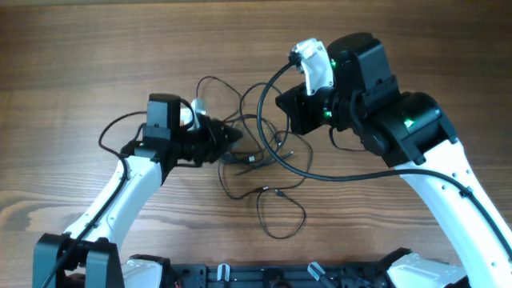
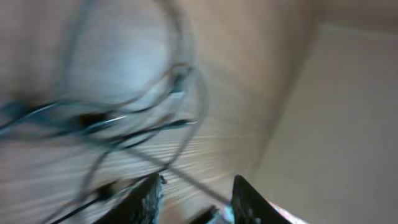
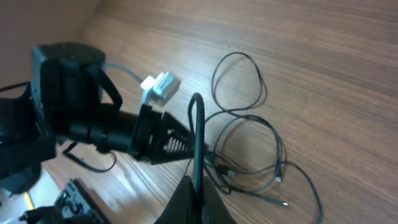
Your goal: Untangle cables
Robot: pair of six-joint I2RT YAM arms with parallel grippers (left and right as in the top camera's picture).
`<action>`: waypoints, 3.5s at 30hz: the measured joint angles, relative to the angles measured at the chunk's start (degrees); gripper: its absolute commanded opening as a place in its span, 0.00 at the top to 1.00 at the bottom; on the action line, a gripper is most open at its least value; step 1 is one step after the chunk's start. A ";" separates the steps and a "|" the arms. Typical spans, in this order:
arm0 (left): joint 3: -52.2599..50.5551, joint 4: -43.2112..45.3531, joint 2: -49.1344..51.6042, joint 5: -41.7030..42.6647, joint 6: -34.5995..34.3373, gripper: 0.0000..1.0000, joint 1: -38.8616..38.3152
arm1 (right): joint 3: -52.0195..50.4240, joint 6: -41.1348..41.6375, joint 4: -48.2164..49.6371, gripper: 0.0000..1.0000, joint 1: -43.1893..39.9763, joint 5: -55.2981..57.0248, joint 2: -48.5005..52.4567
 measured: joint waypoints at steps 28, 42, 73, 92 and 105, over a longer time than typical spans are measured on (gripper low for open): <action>-0.22 8.11 13.29 -19.17 3.96 0.46 -5.25 | -0.11 0.72 27.65 0.96 -3.85 17.09 -4.20; -0.11 5.70 13.29 -19.15 3.98 0.46 -5.25 | 0.24 6.34 8.07 0.96 -53.62 21.53 -3.43; 0.22 4.48 13.29 -19.12 3.98 0.45 -5.25 | -1.16 -5.95 -17.05 0.01 -49.51 1.97 19.67; 0.44 3.39 13.25 -19.12 3.98 0.45 -5.25 | -29.07 19.65 -3.13 0.01 -85.05 18.01 19.91; 0.44 3.39 13.25 -19.12 3.98 0.45 -5.25 | -27.23 -6.05 6.64 0.00 -64.37 -22.84 19.91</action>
